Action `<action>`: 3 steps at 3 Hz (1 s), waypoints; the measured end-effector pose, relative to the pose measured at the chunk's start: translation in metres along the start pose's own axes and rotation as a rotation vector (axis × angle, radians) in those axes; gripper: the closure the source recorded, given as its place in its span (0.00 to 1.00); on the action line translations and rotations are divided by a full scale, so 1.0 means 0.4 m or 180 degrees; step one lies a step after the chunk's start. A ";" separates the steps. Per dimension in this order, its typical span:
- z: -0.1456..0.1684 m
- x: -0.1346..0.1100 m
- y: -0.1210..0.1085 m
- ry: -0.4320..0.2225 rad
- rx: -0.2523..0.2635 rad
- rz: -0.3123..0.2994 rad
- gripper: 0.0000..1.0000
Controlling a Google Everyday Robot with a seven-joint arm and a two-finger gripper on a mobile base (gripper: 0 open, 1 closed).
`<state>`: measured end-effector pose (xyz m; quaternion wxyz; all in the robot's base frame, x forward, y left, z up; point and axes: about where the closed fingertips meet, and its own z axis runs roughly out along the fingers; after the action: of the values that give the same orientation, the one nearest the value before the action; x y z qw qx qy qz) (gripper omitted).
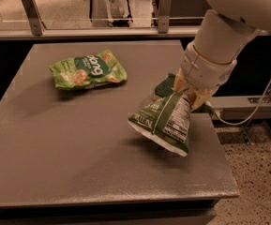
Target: Move green jalapeno chip bag near green rice chip bag
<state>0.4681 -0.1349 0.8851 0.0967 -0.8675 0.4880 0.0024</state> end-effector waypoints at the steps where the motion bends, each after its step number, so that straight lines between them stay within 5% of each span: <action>1: -0.026 0.022 -0.084 0.0039 0.0141 -0.0021 1.00; 3: -0.027 0.057 -0.253 -0.0113 0.0693 -0.0126 1.00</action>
Offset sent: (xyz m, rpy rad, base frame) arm 0.1141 0.0346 0.0219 0.1495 -0.1530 0.0180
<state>0.5649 -0.1048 0.9102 0.1990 -0.8611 0.4663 -0.0372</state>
